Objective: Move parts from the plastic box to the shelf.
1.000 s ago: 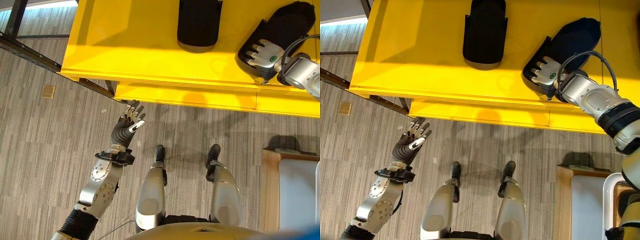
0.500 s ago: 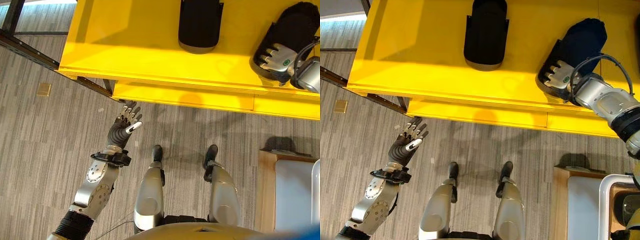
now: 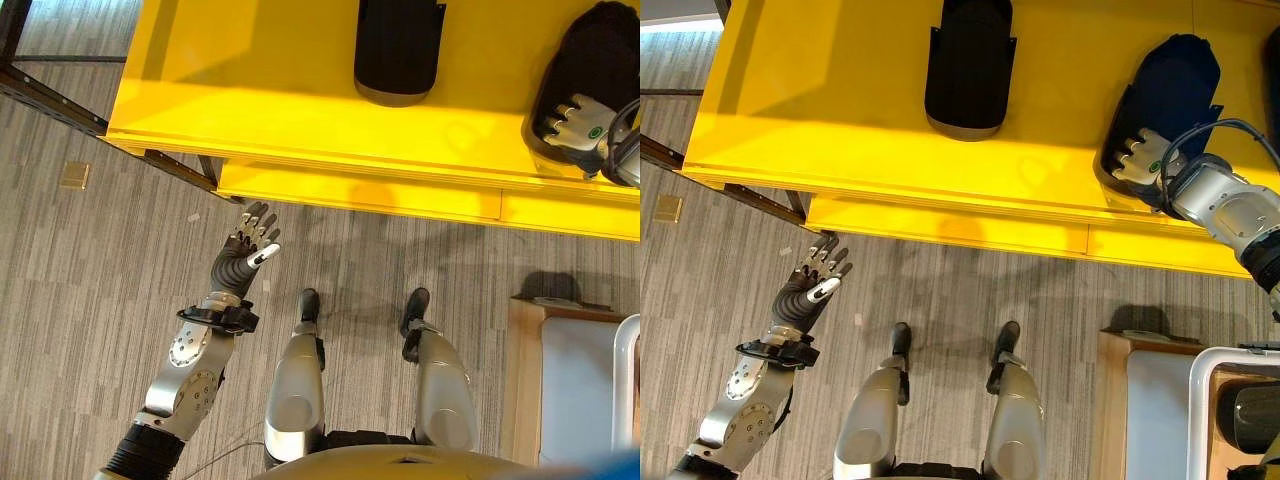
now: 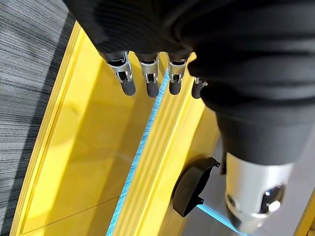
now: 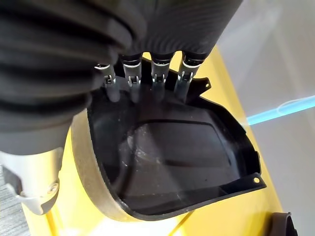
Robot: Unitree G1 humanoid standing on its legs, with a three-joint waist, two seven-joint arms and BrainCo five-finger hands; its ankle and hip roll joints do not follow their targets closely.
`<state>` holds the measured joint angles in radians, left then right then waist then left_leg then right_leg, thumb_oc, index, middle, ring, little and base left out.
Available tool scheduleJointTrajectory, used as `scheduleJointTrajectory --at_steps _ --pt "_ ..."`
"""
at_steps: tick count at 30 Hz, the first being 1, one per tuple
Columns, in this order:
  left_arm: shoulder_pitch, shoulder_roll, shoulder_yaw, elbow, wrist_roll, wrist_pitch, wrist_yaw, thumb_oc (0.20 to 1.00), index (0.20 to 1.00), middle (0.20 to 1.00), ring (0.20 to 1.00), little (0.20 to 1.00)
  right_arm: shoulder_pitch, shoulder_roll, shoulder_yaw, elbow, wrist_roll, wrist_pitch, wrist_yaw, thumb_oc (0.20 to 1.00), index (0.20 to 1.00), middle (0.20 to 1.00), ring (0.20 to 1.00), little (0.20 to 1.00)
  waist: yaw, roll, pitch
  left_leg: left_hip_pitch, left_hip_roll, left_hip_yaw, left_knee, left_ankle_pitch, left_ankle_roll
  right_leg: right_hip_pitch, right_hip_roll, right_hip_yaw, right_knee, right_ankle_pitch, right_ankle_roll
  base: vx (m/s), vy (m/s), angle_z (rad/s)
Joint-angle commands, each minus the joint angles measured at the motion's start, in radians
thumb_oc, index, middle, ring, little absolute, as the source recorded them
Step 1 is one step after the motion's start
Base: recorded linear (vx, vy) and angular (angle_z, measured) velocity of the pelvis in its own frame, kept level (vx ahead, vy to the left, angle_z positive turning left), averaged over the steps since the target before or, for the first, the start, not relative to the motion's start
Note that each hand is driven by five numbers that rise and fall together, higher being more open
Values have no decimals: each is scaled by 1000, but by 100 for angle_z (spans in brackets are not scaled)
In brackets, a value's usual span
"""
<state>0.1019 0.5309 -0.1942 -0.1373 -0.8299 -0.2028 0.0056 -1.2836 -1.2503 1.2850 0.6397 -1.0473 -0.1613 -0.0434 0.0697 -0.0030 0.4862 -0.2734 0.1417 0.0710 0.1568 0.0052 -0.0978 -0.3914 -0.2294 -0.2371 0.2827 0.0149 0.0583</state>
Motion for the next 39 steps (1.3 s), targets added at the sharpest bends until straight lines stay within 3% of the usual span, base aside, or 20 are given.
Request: scheduleJointTrajectory --at_steps 1,12,18,25,39 --pt "48 54 49 -135 37 -41 -15 1000 1000 1000 1000 1000 38 -74 115 -10 -58 -41 28 1000 1000 1000 1000 1000 2 -10 29 -43 54 -12 47 13 -14 45 -16 -4 114 -137 60 0 0 0" --pt "48 80 53 -135 29 -46 -8 1000 1000 1000 1000 1000 -10 -84 115 -63 -43 -42 5 1000 1000 1000 1000 1000 13 -27 31 -45 54 -11 56 9 -15 43 -17 -1 121 -138 58 0 0 0" --pt "44 129 55 -131 21 -49 -8 1000 1000 1000 1000 1000 -99 -98 115 -98 -19 -34 -26 1000 1000 1000 1000 1000 33 -65 29 -44 53 -12 71 1 -14 49 -18 4 123 -137 57 -1 1 -1" --pt "49 174 75 -122 3 -56 -5 1000 1000 1000 1000 1000 -216 -117 115 -86 -5 18 -97 1000 1000 1000 1000 1000 40 -119 16 -33 56 -13 81 -7 -14 62 -12 8 119 -135 57 -2 3 -1" --pt "43 204 94 -104 -6 -64 -6 1000 1000 1000 1000 1000 -270 -124 115 -81 -9 47 -130 1000 1000 1000 1000 1000 40 -160 -6 -25 55 -18 94 -18 -14 85 -9 5 119 -139 55 -1 1 0"
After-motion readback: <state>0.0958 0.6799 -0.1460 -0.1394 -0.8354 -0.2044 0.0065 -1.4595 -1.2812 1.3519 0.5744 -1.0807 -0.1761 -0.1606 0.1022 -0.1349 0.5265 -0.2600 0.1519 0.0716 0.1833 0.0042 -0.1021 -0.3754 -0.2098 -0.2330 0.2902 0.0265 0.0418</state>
